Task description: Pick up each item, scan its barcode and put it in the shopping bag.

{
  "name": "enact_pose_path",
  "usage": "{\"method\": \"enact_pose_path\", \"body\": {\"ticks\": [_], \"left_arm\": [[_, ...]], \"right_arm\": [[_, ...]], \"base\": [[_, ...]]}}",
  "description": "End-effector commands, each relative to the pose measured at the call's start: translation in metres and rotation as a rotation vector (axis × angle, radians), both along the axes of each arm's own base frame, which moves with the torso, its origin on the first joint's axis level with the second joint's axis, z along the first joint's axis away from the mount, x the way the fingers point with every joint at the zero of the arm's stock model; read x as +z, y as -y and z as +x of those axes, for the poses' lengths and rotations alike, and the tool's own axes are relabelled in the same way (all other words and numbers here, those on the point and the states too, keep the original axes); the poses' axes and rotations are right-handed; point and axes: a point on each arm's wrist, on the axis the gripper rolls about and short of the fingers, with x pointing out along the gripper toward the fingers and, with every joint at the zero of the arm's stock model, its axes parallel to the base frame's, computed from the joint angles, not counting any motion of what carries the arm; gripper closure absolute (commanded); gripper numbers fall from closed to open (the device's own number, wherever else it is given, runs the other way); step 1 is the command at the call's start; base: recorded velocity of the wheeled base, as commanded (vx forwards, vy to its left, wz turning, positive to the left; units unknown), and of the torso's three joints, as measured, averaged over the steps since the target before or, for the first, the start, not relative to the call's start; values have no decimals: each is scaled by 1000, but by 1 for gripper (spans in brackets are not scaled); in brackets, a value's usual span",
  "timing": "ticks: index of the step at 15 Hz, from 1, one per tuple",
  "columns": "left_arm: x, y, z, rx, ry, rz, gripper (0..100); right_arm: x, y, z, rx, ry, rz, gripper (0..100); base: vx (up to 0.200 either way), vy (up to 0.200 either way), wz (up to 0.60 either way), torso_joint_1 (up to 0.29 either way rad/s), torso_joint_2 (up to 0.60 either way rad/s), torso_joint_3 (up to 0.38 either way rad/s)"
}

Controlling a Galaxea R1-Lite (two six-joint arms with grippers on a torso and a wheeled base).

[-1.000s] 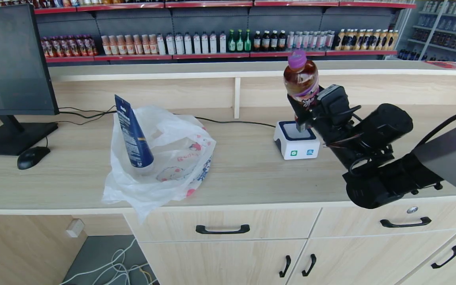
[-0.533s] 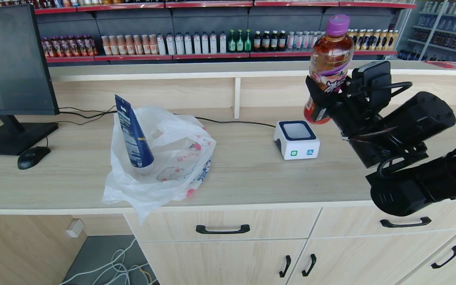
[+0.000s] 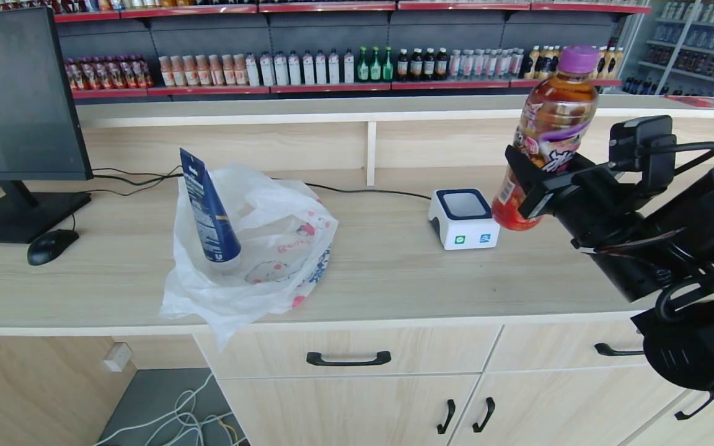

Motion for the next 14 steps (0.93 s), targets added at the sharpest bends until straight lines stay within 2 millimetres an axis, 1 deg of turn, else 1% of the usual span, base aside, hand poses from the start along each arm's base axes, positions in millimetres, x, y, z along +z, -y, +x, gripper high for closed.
{"method": "enact_pose_path", "body": {"ticks": [1, 4, 6, 9, 11, 14], "left_arm": [[0, 0, 0, 2, 1, -1, 0], [0, 0, 0, 2, 1, -2, 0], [0, 0, 0, 2, 1, -2, 0], [0, 0, 0, 0, 1, -2, 0], [0, 0, 0, 0, 1, -2, 0], [0, 0, 0, 0, 1, -2, 0]], "right_arm": [[4, 2, -4, 11, 5, 22, 100], [-4, 2, -5, 22, -33, 33, 100], [-6, 2, -5, 26, -42, 39, 100], [-11, 4, -9, 26, -67, 32, 100], [-10, 4, -10, 26, -63, 34, 100], [-12, 3, -14, 33, -72, 32, 100]], "base": [[0, 0, 0, 0, 0, 0], [0, 0, 0, 0, 0, 0], [0, 0, 0, 0, 0, 0], [-200, 0, 0, 7, 1, -1], [-200, 0, 0, 2, 2, 2], [0, 0, 0, 0, 0, 0]]}}
